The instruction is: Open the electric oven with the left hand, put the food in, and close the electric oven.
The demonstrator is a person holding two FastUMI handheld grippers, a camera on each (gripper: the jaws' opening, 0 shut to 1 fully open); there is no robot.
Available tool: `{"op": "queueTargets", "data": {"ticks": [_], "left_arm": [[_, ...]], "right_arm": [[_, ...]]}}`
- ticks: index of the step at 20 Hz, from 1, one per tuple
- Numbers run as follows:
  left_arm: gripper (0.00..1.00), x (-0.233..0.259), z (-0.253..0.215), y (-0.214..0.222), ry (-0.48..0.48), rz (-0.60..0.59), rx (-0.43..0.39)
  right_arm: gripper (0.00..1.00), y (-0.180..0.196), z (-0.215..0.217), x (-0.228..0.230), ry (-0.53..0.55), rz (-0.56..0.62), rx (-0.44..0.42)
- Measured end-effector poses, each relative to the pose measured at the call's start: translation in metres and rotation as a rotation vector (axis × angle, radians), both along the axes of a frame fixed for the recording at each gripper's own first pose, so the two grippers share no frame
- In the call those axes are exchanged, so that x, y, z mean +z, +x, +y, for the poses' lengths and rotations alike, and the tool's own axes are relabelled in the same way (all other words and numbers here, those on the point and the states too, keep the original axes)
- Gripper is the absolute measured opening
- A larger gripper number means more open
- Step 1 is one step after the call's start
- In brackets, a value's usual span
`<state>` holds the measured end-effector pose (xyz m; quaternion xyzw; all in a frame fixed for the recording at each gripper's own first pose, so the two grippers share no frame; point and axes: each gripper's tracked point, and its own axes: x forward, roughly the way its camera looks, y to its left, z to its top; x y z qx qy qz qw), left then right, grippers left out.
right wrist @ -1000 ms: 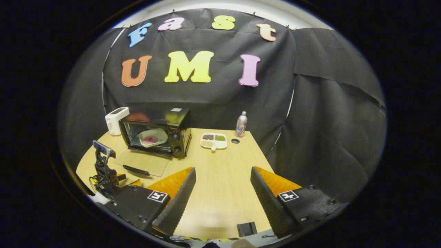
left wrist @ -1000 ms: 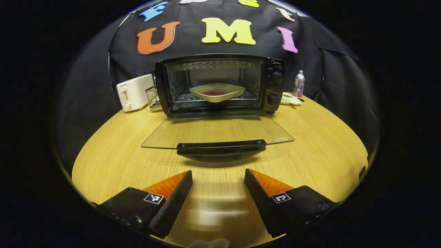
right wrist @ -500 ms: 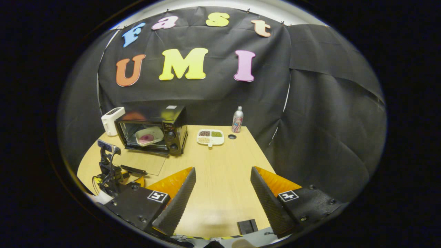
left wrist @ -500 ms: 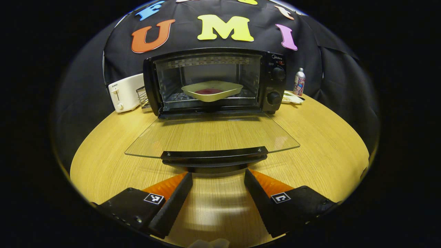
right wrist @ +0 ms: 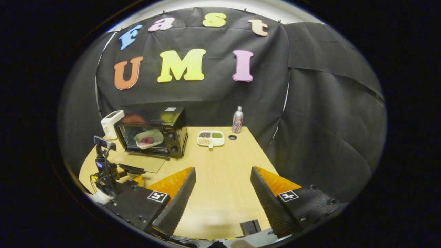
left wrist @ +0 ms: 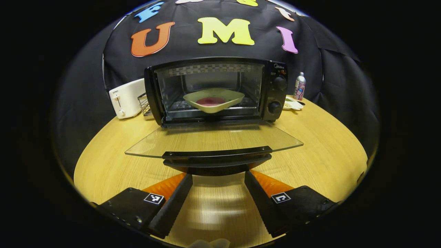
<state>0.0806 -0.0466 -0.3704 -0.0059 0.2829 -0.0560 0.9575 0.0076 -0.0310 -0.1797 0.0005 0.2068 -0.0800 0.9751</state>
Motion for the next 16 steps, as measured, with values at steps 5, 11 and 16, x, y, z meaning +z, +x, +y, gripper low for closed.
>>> {"op": "queueTargets", "data": {"ticks": [5, 11, 16], "left_arm": [[0.97, 0.04, 0.003, 0.018, 0.005, -0.056, -0.021], [0.97, 0.082, 0.004, 0.052, 0.0, -0.11, -0.025], [0.98, 0.106, 0.002, 0.082, -0.01, -0.148, -0.016]], "right_arm": [[1.0, 0.001, -0.002, -0.006, 0.037, -0.005, -0.019], [1.0, 0.001, -0.01, -0.014, 0.086, -0.013, -0.068], [0.96, 0.0, -0.013, -0.015, 0.095, -0.02, -0.09]]}}
